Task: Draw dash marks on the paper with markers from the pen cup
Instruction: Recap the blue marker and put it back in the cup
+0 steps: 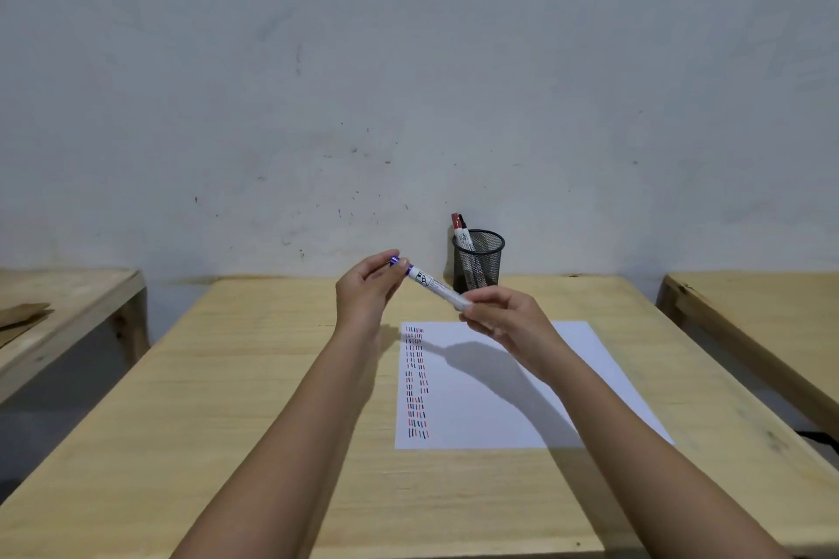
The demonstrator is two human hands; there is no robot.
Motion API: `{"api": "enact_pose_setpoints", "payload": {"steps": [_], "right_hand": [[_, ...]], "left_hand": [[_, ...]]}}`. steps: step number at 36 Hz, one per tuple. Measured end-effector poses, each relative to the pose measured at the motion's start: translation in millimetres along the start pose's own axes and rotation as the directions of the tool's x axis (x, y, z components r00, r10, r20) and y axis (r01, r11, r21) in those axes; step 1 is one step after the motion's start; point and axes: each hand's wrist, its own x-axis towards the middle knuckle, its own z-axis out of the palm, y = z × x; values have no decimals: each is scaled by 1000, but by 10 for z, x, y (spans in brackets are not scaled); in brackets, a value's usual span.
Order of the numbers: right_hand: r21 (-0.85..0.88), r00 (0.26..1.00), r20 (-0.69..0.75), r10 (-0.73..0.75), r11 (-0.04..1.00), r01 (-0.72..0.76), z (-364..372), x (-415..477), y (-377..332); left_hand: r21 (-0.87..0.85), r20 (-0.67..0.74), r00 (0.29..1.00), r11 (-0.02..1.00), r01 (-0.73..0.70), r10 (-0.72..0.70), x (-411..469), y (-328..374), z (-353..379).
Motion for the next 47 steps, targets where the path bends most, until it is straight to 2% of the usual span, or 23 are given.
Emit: {"api": "enact_pose_setpoints", "payload": {"steps": [2, 4, 9, 13, 16, 19, 25, 27, 31, 34, 42, 47], "right_hand": [[-217, 1000, 23, -18, 976, 23, -16, -11, -18], [-362, 999, 24, -27, 932, 34, -14, 1, -48], [-527, 993, 56, -101, 842, 115, -36, 120, -104], [-575, 989, 46, -140, 806, 141, -157, 335, -177], [-602, 979, -3, -205, 782, 162, -319, 541, -264], [-617, 941, -90, -327, 759, 205, -475, 786, -382], [-545, 827, -246, -505, 778, 313, -630, 1230, -600], [-552, 831, -260, -493, 782, 291, -662, 1396, -589], [-610, 884, -247, -397, 772, 177, -677, 1664, -436], [-694, 890, -237, -389, 709, 126, -675, 1768, -300], [-735, 900, -201, -387, 666, 122, -678, 1882, -185], [-820, 930, -164, -328, 570, 56, -689, 1922, -190]], "left_hand": [[102, 47, 998, 994, -34, 29, 28, 32, 46], [197, 97, 994, 978, -74, 56, 71, 47, 110], [347, 246, 964, 920, -183, 99, 194, 81, 362], [411, 354, 930, 876, -252, 102, 354, 75, 569], [464, 326, 935, 838, -286, 138, 547, 13, 633], [565, 300, 938, 760, -322, 175, 722, -146, 640], [758, 327, 945, 606, -240, -34, 1026, -690, 560], [749, 315, 947, 628, -211, -58, 1108, -828, 580], [705, 354, 935, 666, -244, -32, 1230, -1004, 664], [668, 331, 944, 710, -223, -15, 1290, -1115, 697], [628, 322, 946, 741, -238, 31, 1388, -1239, 660], [615, 328, 944, 752, -237, 29, 1403, -1250, 648]]}}
